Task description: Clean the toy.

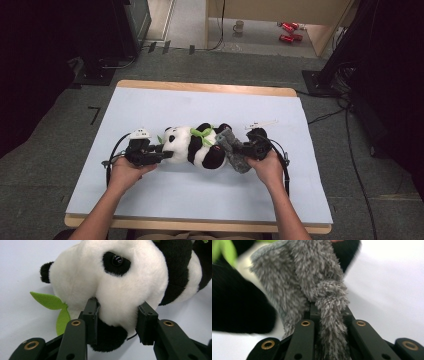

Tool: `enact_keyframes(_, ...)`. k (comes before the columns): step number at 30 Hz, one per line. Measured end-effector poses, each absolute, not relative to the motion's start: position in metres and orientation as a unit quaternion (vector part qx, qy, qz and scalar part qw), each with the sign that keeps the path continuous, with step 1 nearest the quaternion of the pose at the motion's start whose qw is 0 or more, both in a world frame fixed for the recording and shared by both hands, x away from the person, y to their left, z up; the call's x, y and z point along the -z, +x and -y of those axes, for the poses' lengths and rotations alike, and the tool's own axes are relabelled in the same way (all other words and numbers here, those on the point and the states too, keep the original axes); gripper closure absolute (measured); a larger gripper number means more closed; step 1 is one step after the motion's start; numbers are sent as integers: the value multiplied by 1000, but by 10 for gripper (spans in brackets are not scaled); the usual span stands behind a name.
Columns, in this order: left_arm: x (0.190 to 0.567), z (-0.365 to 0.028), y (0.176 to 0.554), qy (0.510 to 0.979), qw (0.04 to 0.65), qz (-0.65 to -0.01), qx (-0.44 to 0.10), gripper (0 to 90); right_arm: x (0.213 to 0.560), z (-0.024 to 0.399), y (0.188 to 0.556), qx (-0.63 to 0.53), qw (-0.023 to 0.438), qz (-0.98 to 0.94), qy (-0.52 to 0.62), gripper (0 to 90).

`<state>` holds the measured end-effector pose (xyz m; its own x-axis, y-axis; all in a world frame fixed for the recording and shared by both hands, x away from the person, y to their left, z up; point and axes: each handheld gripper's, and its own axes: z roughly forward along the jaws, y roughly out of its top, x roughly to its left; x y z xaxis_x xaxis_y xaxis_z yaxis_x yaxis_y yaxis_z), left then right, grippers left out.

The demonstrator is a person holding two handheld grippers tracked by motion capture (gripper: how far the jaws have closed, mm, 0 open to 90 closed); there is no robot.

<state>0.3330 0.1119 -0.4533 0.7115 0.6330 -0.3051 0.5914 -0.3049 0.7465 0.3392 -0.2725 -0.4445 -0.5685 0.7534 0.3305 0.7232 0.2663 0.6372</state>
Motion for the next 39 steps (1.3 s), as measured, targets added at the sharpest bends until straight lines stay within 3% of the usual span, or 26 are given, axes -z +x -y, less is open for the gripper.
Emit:
enact_keyframes(5, 453, -112, 333, 806, 451, -382, -24, 595, 448, 281, 336, -379, 34, -790, 481, 804)
enact_keyframes(10, 454, -112, 330, 804, 452, -386, -28, 594, 426, 284, 336, -388, 47, -785, 480, 802)
enact_keyframes(24, 455, -109, 326, 803, 448, -390, -40, 594, 373, 244, 371, -413, 60, -797, 436, 795)
enact_keyframes(34, 455, -106, 321, 811, 428, -395, -51, 597, 386, 193, 379, -376, 52, -834, 401, 790)
enact_keyframes(39, 456, -106, 322, 811, 429, -394, -50, 601, 394, 196, 373, -377, 56, -834, 399, 796)
